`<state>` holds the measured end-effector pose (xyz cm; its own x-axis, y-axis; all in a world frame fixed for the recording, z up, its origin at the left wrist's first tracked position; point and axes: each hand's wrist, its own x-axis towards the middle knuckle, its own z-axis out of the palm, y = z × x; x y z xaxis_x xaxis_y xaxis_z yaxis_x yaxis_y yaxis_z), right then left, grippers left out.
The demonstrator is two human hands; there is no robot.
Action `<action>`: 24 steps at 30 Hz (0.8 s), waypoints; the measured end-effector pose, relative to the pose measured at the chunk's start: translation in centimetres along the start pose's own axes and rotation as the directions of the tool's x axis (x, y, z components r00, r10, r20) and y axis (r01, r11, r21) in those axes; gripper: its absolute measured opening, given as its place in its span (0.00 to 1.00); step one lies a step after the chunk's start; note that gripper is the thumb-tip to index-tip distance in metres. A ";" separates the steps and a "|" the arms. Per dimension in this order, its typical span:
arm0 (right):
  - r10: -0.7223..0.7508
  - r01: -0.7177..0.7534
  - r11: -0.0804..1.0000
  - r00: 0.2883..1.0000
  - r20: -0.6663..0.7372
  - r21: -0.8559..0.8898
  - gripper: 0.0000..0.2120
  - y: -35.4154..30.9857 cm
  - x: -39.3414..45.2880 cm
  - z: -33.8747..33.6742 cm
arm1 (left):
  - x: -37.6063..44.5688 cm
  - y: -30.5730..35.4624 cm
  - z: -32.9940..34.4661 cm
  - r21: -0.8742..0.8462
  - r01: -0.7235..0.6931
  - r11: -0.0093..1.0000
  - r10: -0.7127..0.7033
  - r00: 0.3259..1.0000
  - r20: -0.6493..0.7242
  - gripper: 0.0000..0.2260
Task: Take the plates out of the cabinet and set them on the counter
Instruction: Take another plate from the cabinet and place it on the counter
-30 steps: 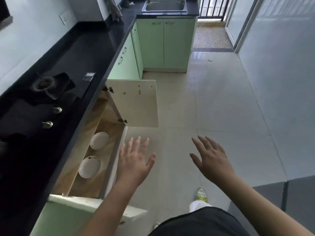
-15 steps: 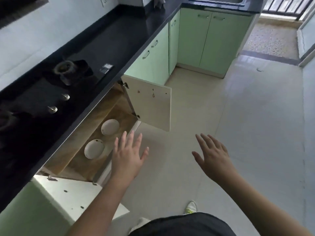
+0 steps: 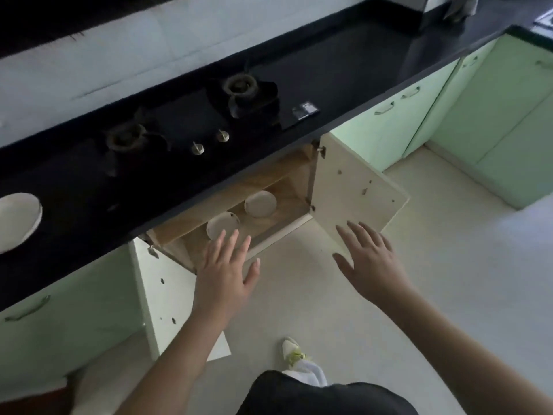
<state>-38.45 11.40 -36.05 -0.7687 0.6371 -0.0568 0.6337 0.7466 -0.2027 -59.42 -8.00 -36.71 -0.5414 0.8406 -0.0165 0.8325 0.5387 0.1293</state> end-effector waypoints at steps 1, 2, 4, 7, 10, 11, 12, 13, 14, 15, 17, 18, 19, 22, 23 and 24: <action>-0.035 0.035 0.999 0.999 -0.003 -0.020 0.28 -0.5 1.4 -0.3 | 0.7 -0.4 0.1 -0.006 0.026 1.000 -0.026 1.000 -0.007 0.28; -0.070 0.069 0.997 0.997 -0.013 -0.031 0.27 -1.1 2.8 -0.7 | 1.4 -0.9 0.2 -0.004 0.052 0.999 -0.052 0.999 -0.005 0.28; -0.133 0.133 0.990 0.991 0.003 -0.055 0.27 -2.0 5.2 -1.2 | 2.6 -1.8 0.4 -0.020 0.114 0.993 -0.114 0.993 0.037 0.29; -0.155 0.156 0.987 0.988 0.025 -0.038 0.27 -2.7 7.8 -0.9 | 4.4 -2.9 1.5 0.002 0.149 0.989 -0.149 0.985 0.089 0.32; -0.184 0.185 0.982 0.981 0.058 -0.020 0.26 -3.3 9.6 0.0 | 5.6 -3.7 2.4 0.005 0.158 0.987 -0.158 0.979 0.126 0.31; -0.201 0.202 0.979 0.977 0.069 -0.021 0.26 -3.4 10.2 0.4 | 5.9 -4.0 2.7 0.002 0.169 0.986 -0.168 0.978 0.122 0.31; -0.216 0.219 0.976 0.973 0.085 -0.018 0.26 -3.5 10.8 0.7 | 6.2 -4.2 2.9 -0.004 0.181 0.984 -0.179 0.977 0.117 0.30; -0.230 0.232 0.973 0.968 0.102 -0.014 0.26 -3.5 11.6 1.0 | 6.6 -4.2 3.0 -0.010 0.196 0.981 -0.194 0.974 0.120 0.30; -0.243 0.246 0.969 0.963 0.118 -0.011 0.26 -3.4 12.4 1.3 | 7.0 -4.2 3.1 -0.018 0.214 0.977 -0.210 0.970 0.126 0.30; -0.255 0.259 0.966 0.958 0.132 -0.013 0.26 -3.3 13.3 1.6 | 7.5 -4.1 3.2 -0.026 0.228 0.973 -0.223 0.966 0.127 0.29; -0.272 0.277 0.961 0.949 0.158 -0.006 0.27 -2.8 15.4 2.4 | 8.5 -3.8 3.8 -0.042 0.245 0.969 -0.239 0.963 0.124 0.28; -0.282 0.286 0.958 0.944 0.172 0.001 0.27 -2.5 16.4 2.9 | 9.2 -3.7 4.1 -0.044 0.249 0.968 -0.242 0.962 0.126 0.28; -0.296 0.301 0.954 0.937 0.187 0.005 0.27 -2.3 17.5 3.4 | 9.9 -3.8 4.5 -0.045 0.252 0.967 -0.244 0.961 0.129 0.28; -0.342 0.346 0.938 0.910 0.234 0.025 0.28 -1.3 21.2 5.6 | 12.9 -4.0 5.8 -0.077 0.278 0.958 -0.266 0.955 0.133 0.27; -0.355 0.355 0.934 0.900 0.251 0.046 0.28 -1.0 22.6 6.4 | 13.9 -3.8 6.3 -0.083 0.283 0.956 -0.269 0.952 0.143 0.26; -0.368 0.365 0.929 0.889 0.270 0.064 0.28 -0.6 24.0 7.2 | 14.8 -3.4 7.0 -0.075 0.279 0.957 -0.265 0.952 0.150 0.26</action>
<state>-57.95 24.86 -44.31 -0.9407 0.2398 -0.2401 0.3022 0.9138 -0.2713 -69.43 3.00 -44.33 -0.7189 0.6661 -0.1986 0.6374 0.7457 0.1939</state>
